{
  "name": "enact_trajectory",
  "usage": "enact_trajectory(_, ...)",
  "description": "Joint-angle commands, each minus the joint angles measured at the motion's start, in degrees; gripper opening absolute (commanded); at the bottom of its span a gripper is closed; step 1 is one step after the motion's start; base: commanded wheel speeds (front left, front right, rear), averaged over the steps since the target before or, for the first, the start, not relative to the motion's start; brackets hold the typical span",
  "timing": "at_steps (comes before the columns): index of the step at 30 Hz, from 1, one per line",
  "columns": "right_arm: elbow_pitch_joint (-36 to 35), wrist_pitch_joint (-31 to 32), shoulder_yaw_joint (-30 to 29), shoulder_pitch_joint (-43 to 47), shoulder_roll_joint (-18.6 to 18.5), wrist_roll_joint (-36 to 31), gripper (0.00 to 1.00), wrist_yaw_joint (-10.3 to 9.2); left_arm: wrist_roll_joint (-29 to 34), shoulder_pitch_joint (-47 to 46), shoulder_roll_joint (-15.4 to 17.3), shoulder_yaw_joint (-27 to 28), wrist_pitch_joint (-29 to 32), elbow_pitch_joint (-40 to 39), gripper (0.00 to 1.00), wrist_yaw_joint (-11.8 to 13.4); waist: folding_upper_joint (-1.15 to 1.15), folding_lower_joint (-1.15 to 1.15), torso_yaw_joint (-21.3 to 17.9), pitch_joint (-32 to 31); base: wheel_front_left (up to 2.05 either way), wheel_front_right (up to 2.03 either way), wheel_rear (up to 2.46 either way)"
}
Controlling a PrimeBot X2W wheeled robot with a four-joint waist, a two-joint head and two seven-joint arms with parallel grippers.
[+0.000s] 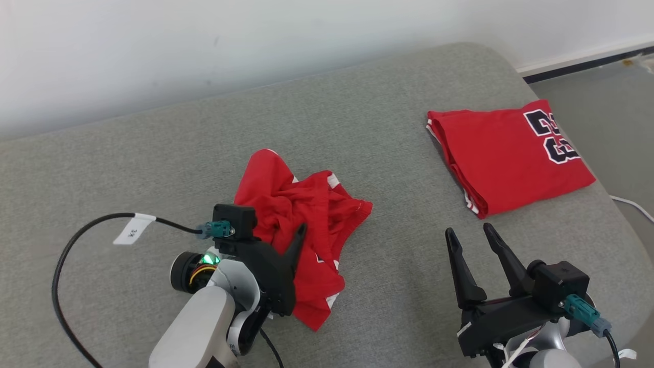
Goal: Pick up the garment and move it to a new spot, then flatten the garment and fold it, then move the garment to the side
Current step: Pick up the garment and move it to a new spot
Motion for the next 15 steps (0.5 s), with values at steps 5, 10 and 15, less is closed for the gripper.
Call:
enact_trajectory(5,0.5,0.4,-0.9,-0.1,0.0,-0.8,1.0,0.03,0.3,0.1,0.8,0.7,-5.1,-0.2,1.0,-0.3,-0.01,-0.01,3.9,-2.0,0.0,0.0,0.0)
enact_trajectory(10,0.6,1.4,-2.4,1.4,0.0,-1.7,1.0,0.03,-0.4,3.1,2.3,3.0,-12.0,-3.7,1.0,0.0,-0.01,-0.01,7.8,-4.9,0.0,0.0,0.0)
enact_trajectory(15,0.6,1.1,-3.1,2.6,0.0,-1.5,1.0,0.03,-1.2,8.4,4.7,5.7,-19.8,-9.3,1.0,0.0,-0.01,-0.01,11.3,-7.4,0.0,0.0,0.0)
